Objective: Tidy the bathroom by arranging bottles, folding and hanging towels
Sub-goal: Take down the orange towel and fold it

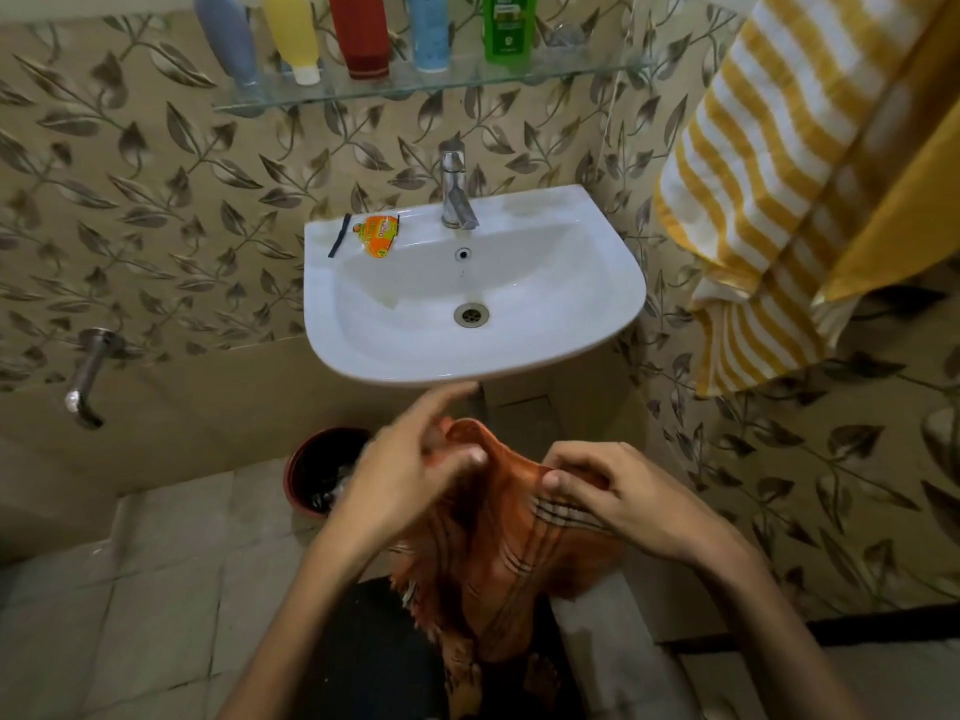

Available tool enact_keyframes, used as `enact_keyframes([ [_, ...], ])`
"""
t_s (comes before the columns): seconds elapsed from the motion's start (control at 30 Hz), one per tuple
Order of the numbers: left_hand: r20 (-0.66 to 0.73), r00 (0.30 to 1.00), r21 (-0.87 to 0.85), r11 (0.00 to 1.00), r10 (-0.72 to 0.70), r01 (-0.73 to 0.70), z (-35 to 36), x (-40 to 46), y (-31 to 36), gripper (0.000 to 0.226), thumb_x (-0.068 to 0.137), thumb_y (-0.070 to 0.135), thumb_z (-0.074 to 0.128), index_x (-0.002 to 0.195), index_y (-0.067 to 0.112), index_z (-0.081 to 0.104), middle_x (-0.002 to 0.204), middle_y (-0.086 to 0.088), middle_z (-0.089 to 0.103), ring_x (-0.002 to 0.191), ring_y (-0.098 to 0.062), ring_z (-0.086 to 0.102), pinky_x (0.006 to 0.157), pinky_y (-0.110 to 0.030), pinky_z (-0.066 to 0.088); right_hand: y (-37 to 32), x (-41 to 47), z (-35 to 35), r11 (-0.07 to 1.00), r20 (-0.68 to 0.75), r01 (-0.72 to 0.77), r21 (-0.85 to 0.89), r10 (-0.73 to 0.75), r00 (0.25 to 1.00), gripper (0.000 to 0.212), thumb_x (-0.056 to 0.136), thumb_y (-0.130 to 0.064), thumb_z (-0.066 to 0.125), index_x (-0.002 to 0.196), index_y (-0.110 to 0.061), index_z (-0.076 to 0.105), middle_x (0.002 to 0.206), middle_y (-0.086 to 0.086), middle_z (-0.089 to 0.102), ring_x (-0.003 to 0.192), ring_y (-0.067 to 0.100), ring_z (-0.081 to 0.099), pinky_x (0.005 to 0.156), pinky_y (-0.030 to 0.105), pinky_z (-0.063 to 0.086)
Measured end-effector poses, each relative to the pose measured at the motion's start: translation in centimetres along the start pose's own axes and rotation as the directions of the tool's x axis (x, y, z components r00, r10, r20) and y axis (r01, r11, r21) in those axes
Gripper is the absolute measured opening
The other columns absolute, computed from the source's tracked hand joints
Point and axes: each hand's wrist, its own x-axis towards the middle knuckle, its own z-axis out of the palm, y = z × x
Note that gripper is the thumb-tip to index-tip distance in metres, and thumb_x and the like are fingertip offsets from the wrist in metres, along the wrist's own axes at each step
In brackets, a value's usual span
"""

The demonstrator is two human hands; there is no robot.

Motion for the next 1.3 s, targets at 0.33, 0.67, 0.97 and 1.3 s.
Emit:
enact_keyframes([
  [0.33, -0.055, 0.987, 0.133, 0.981, 0.151, -0.143, 2.1, -1.1, 0.8, 0.011, 0.086, 0.035, 0.058, 0.076, 0.03, 0.062, 0.067, 0.019, 0.063, 0.071, 0.002, 0.058, 0.06, -0.018, 0.041, -0.2, -1.0, 0.9, 0.997, -0.071, -0.024, 0.079, 0.029, 0.997, 0.041, 0.081, -0.068, 0.044, 0.083, -0.032, 0.062, 0.075, -0.005, 0.065, 0.068, 0.007, 0.059, 0.062, 0.034, 0.046],
  [0.67, 0.069, 0.997, 0.048, 0.998, 0.041, -0.045, 2.9, -1.1, -0.1, 0.043, 0.082, 0.038, 0.065, 0.118, 0.054, 0.047, 0.056, 0.022, 0.057, 0.057, 0.009, 0.05, 0.053, -0.007, 0.034, 0.6, -1.3, -0.2, 0.993, -0.039, -0.105, -0.048, 0.103, 0.994, 0.025, 0.089, -0.054, 0.047, 0.085, -0.032, 0.059, 0.08, -0.014, 0.066, 0.079, 0.002, 0.061, 0.072, 0.04, 0.051],
  [0.97, 0.146, 0.985, 0.192, 0.975, 0.087, -0.115, 4.5, -0.4, -0.3, 0.028, 0.081, 0.047, 0.06, 0.062, 0.028, 0.051, 0.053, 0.01, 0.048, 0.057, 0.0, 0.047, 0.048, -0.018, 0.028, 0.3, -0.2, 1.4, 0.996, -0.025, -0.084, -0.029, 0.084, 0.996, 0.027, 0.084, -0.057, 0.053, 0.085, -0.032, 0.063, 0.074, -0.011, 0.066, 0.071, 0.002, 0.059, 0.064, 0.035, 0.049],
  [1.3, -0.133, 0.99, 0.177, 0.982, -0.042, 0.065, 3.2, -1.3, -2.7, 0.021, 0.083, 0.04, 0.058, 0.068, 0.026, 0.056, 0.065, 0.01, 0.061, 0.07, -0.002, 0.056, 0.057, -0.026, 0.039, 1.9, -2.1, 1.3, 0.981, -0.093, -0.194, 0.017, 0.195, 0.976, 0.029, 0.08, -0.061, 0.054, 0.079, -0.033, 0.06, 0.078, -0.01, 0.067, 0.077, 0.007, 0.062, 0.072, 0.044, 0.052],
])
